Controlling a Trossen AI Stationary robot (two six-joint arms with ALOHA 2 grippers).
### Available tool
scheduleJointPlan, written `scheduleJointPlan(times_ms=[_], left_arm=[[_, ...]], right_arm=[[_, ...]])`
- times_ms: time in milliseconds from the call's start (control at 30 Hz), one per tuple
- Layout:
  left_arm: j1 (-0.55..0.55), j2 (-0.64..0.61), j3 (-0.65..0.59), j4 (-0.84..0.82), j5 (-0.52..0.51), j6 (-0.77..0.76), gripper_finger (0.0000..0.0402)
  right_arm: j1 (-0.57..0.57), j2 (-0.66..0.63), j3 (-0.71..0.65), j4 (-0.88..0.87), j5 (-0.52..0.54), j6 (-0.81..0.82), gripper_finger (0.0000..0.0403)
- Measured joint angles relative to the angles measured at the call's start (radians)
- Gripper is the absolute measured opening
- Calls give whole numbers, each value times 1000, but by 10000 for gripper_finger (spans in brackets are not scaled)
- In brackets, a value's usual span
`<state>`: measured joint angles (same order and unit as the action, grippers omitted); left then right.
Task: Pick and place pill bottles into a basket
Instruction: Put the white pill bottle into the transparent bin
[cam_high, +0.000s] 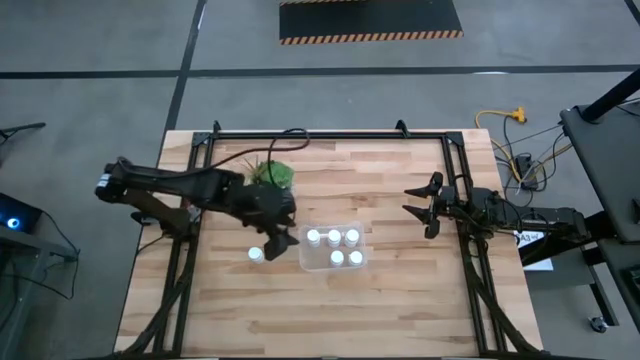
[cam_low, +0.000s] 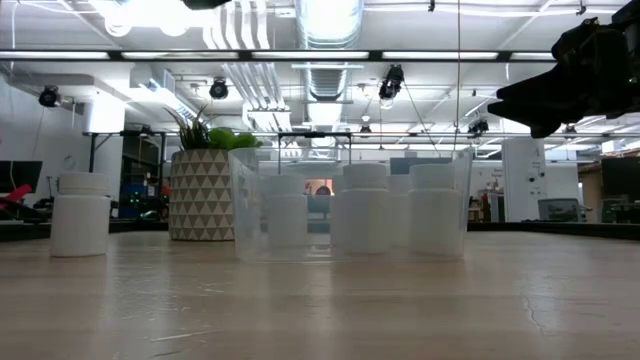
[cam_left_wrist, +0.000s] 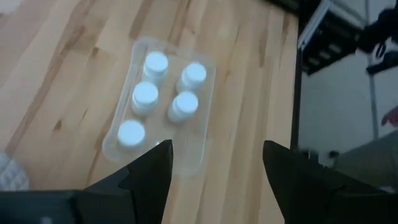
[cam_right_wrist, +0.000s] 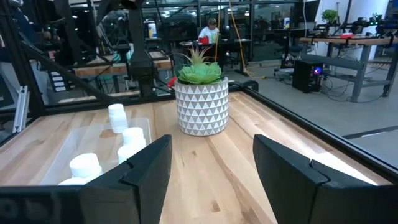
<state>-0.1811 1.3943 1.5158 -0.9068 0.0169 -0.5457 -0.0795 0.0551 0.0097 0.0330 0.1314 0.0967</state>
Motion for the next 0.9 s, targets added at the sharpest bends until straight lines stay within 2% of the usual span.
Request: scheduleJointPlan(times_ms=[233, 500, 900], left_arm=[[-54, -41, -18, -151, -12, 2, 231], [-92, -82, -129, -150, -80, -7, 231], [-110, -190, -362, -107, -106, -121, 231]], right_arm=[[0, 0, 0, 0, 0, 0, 215], [0, 0, 0, 0, 0, 0, 215], [0, 0, 0, 0, 0, 0, 215]])
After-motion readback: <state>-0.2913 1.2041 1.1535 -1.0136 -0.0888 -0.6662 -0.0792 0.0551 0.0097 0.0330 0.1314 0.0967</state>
